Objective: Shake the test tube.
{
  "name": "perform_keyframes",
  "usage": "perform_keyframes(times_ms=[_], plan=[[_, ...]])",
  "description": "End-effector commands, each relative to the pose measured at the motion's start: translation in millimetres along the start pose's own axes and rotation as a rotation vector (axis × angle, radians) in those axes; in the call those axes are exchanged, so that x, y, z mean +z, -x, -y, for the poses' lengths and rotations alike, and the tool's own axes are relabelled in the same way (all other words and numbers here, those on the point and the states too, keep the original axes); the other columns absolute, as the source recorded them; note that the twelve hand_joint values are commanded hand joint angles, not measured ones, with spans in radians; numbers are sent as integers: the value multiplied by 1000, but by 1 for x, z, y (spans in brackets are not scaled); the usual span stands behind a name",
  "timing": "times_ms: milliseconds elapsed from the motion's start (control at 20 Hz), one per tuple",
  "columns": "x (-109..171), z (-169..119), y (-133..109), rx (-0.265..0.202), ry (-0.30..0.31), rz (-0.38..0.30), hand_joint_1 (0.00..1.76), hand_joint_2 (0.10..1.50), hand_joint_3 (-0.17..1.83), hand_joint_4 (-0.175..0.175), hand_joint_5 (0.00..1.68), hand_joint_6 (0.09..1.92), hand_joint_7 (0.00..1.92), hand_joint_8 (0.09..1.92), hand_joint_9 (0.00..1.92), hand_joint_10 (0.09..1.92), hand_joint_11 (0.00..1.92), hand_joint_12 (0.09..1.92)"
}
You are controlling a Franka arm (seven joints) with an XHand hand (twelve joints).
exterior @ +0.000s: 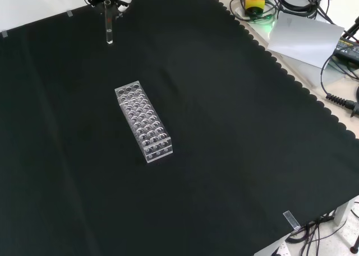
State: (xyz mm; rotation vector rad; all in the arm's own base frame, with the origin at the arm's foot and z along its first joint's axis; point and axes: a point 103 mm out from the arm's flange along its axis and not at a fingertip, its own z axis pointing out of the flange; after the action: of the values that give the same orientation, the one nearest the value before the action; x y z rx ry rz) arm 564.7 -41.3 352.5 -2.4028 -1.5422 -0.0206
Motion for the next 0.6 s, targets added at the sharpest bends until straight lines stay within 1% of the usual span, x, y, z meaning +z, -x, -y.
perform_keyframes(times_ms=[50, 250, 350, 600], plan=[[7, 2, -23, -41, -13, -17, 1320, 573, 809, -175, 1260, 717, 1315, 731, 1548, 666, 1011, 1104], [18, 7, -61, -100, -38, -31, 1320, 573, 810, -175, 1259, 717, 1314, 731, 1547, 666, 1011, 1105], [25, 11, -85, -136, -56, -39, 1320, 573, 810, -175, 1259, 718, 1314, 732, 1547, 666, 1011, 1105], [41, 28, -141, -249, -104, -60, 1320, 573, 810, -175, 1259, 719, 1314, 732, 1547, 667, 1010, 1105]])
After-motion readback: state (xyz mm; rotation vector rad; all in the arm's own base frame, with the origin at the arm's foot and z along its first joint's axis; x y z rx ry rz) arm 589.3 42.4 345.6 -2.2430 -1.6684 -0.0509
